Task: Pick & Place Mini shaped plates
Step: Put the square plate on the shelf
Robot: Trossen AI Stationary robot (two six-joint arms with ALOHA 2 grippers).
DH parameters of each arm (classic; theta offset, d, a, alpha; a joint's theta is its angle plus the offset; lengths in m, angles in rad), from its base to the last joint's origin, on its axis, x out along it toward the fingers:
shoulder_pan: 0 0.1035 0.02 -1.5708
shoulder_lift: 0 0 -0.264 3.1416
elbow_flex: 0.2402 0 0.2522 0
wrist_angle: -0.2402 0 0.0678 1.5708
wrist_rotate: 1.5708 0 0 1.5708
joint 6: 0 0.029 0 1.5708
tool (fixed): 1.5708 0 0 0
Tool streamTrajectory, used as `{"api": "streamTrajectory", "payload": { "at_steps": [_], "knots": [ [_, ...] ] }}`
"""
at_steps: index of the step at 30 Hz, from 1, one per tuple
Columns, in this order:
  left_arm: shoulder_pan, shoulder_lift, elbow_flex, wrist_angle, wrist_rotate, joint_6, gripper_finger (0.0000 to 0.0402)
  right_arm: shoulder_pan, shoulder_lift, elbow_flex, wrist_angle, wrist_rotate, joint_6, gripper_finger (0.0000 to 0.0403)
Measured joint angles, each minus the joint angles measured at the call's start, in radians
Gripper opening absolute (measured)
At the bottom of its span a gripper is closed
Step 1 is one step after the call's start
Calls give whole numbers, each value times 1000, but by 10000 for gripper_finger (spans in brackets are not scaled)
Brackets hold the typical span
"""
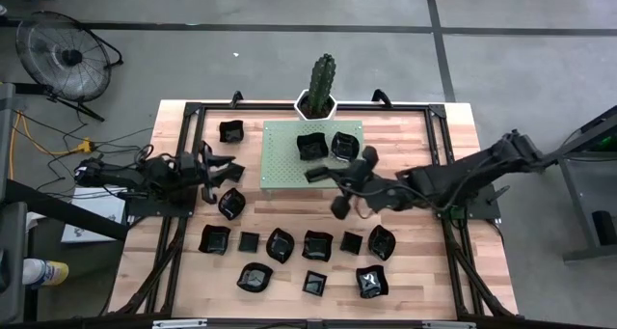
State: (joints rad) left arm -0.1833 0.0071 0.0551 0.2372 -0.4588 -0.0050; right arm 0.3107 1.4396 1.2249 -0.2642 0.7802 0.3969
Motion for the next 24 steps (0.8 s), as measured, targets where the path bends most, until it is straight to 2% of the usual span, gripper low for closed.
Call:
{"api": "streamTrajectory", "payload": {
  "at_steps": [4,7,14,17,24],
  "knots": [
    [0,0,0,0,-32,0,191,-34,105,104,0,79,-75,0],
    [0,0,2,1,-49,0,207,-58,181,173,0,134,-114,0],
    [0,1,3,14,-98,0,208,-102,340,319,1,195,-198,0],
    [0,20,4,76,-102,22,208,-111,396,375,2,208,-234,0],
    [0,156,5,234,-102,88,208,-116,465,466,7,250,-279,0]
  ]
}}
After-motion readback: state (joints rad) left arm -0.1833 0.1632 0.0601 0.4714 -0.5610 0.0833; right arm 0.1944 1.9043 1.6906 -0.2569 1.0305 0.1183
